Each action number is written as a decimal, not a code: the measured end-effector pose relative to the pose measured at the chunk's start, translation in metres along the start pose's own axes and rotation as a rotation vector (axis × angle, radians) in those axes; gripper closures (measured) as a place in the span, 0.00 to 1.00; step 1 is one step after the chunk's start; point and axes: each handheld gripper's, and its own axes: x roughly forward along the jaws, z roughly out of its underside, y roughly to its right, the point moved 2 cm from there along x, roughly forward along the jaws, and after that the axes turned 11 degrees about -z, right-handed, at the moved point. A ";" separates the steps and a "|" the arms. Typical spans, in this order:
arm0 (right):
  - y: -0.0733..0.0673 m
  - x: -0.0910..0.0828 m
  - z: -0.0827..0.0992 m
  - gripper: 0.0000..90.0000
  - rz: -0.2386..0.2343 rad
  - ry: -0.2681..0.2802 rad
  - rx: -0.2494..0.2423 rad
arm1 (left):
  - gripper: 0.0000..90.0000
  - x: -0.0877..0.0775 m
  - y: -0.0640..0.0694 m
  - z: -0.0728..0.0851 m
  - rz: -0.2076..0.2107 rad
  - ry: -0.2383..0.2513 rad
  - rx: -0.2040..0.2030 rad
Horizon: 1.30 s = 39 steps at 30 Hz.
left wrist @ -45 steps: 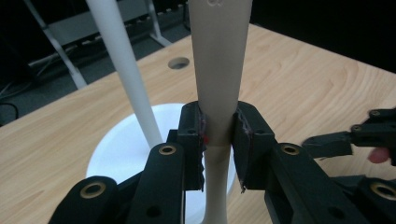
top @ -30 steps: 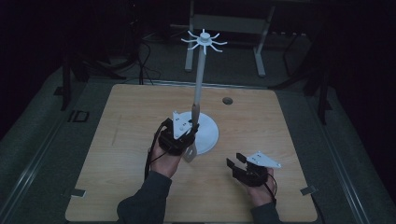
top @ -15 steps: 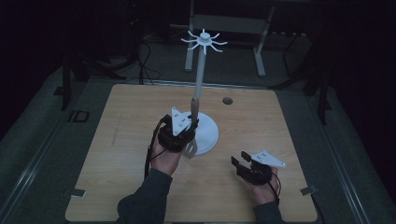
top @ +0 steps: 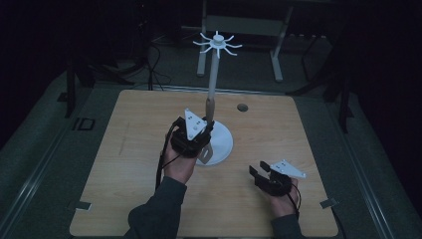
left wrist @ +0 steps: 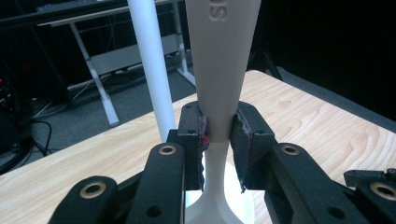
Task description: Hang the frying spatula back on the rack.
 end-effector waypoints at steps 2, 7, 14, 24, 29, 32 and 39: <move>0.001 0.000 0.000 0.54 0.004 0.001 0.002 | 0.83 0.000 0.000 -0.002 -0.004 0.003 -0.004; 0.003 0.000 0.001 0.53 0.014 0.001 0.008 | 0.83 0.001 0.000 -0.007 -0.014 0.010 -0.013; 0.004 0.000 0.003 0.53 0.024 -0.002 0.015 | 0.83 0.002 -0.003 -0.013 -0.033 0.014 -0.031; 0.003 0.002 0.005 0.53 0.028 -0.009 0.007 | 0.83 0.008 -0.001 -0.029 -0.058 0.017 -0.066; 0.003 0.002 0.005 0.52 0.029 -0.010 0.006 | 0.83 0.009 0.000 -0.037 -0.079 0.022 -0.075; 0.003 0.002 0.006 0.52 0.029 -0.012 0.006 | 0.83 0.010 0.000 -0.041 -0.091 0.023 -0.080; 0.003 0.002 0.006 0.52 0.030 -0.015 0.002 | 0.83 0.012 0.000 -0.050 -0.125 0.024 -0.086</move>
